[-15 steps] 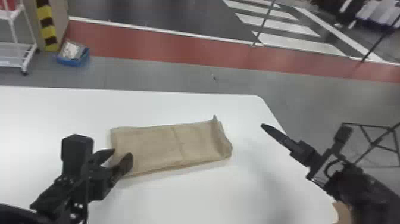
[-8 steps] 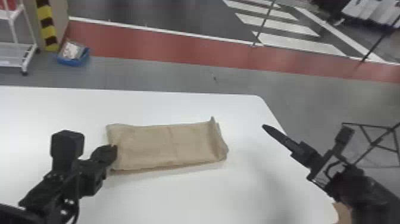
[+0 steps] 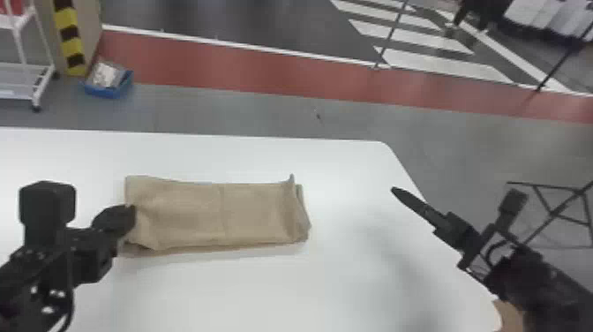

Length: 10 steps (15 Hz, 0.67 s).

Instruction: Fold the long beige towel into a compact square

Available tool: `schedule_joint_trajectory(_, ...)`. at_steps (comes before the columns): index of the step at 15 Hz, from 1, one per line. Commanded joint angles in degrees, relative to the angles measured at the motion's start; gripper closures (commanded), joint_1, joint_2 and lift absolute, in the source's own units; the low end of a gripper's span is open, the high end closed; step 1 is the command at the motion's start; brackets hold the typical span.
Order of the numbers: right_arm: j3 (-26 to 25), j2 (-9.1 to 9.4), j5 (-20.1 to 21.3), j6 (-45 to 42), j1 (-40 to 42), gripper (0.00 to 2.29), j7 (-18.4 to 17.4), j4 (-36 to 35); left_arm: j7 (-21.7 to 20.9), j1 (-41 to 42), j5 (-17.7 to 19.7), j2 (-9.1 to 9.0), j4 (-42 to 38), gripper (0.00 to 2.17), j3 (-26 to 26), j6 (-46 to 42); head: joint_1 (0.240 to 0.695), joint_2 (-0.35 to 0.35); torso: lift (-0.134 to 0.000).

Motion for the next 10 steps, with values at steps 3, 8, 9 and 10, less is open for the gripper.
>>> schedule_joint_trajectory(3,1.09,0.26,0.28,-0.17,-0.44,0.3,-0.19,0.36,0.22,2.06,-1.66,0.02,-1.8,1.39,0.07,0.93,0.695,-0.35,-0.124)
schedule_joint_trajectory(8,1.79,0.52,-0.16,0.18,0.0,0.19,-0.01,0.27,0.4,2.68,-1.66,0.1,-4.96,0.02,1.66,-2.94,0.695,-0.343,-0.124)
schedule_joint_trajectory(9,1.88,0.44,0.02,0.01,0.0,0.14,-0.01,0.27,1.36,3.82,-2.72,0.19,-5.58,0.02,1.39,-9.26,0.695,-0.339,-0.124)
schedule_joint_trajectory(10,2.76,0.44,0.37,0.01,0.08,0.09,-0.01,-0.08,4.18,4.08,-5.88,0.19,-5.67,0.02,-0.28,-12.96,0.695,-0.335,-0.124)
